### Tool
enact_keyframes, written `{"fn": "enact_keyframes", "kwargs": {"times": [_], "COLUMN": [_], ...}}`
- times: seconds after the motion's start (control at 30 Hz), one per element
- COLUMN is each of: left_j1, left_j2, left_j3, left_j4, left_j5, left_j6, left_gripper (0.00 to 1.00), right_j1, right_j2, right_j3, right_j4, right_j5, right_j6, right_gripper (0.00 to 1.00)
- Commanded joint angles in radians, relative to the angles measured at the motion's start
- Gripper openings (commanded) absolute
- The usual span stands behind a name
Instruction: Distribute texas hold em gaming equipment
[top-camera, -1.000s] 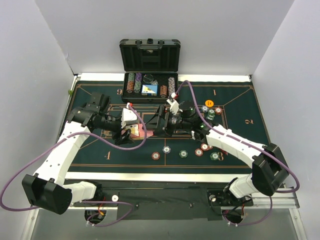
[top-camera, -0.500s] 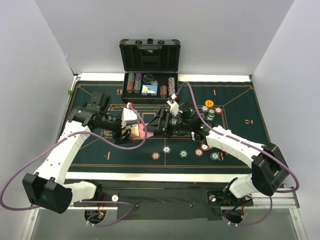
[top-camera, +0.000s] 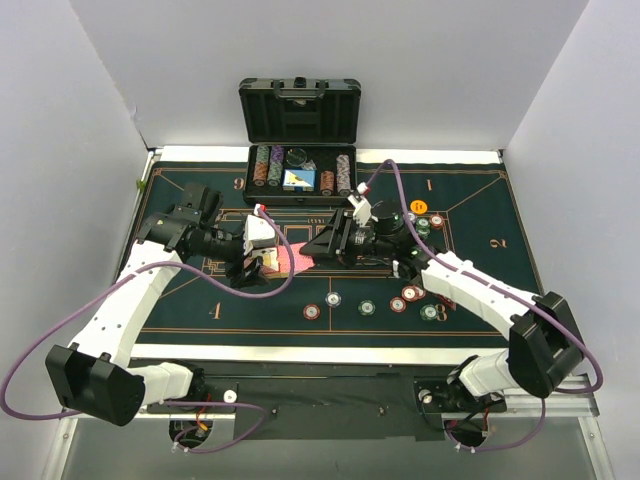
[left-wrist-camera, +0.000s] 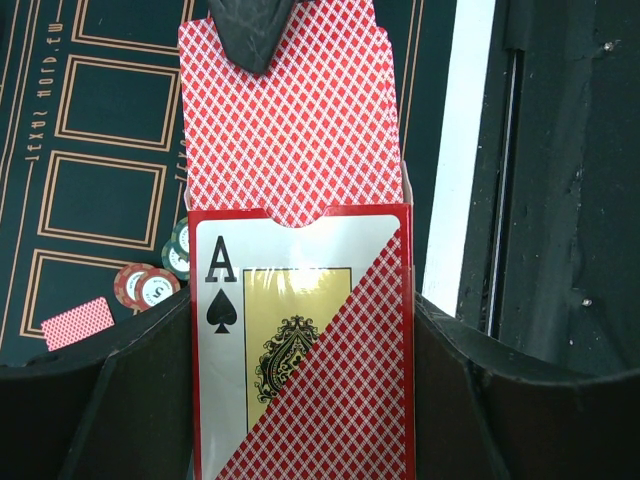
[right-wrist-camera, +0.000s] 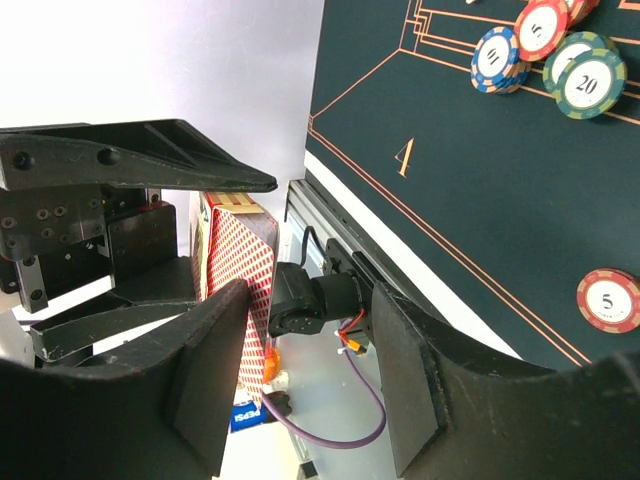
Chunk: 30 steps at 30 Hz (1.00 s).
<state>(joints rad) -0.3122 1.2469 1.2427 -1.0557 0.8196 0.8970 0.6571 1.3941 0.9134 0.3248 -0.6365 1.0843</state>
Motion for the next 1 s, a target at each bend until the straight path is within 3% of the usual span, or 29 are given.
{"fn": "enact_keyframes", "kwargs": {"times": [0.0,0.17,0.37,0.47,0.73,0.97], "left_j1": [0.001,0.001,0.001,0.001,0.001,0.001], "left_j2": [-0.006,-0.006,-0.009,-0.012,-0.012,-0.012], "left_j3": [0.058,0.060,0.055,0.054,0.057,0.060], "left_j4": [0.042,0.045,0.045,0.045,0.045,0.045], "left_j5": [0.061,0.062,0.061,0.059,0.061,0.064], "left_j6": [-0.003,-0.003,-0.003,-0.001,-0.003,-0.006], "left_gripper": [0.14,0.13,0.13,0.14,0.13,0.14], "right_j1": [-0.028,-0.042,-0.039,-0.014,0.056,0.041], "right_j2": [-0.052,-0.063,-0.090,-0.069,0.048,0.026], "right_j3": [-0.007,-0.010,0.007,0.034,0.088,0.067], "right_j4": [0.002,-0.009,-0.009,-0.006,0.051,0.023], "right_j5": [-0.015,-0.020,-0.005,0.004,-0.005,-0.005], "right_j6": [-0.009,-0.014,-0.015,-0.021,0.012,-0.009], "right_gripper": [0.46,0.43,0.62,0.65,0.59,0.48]}}
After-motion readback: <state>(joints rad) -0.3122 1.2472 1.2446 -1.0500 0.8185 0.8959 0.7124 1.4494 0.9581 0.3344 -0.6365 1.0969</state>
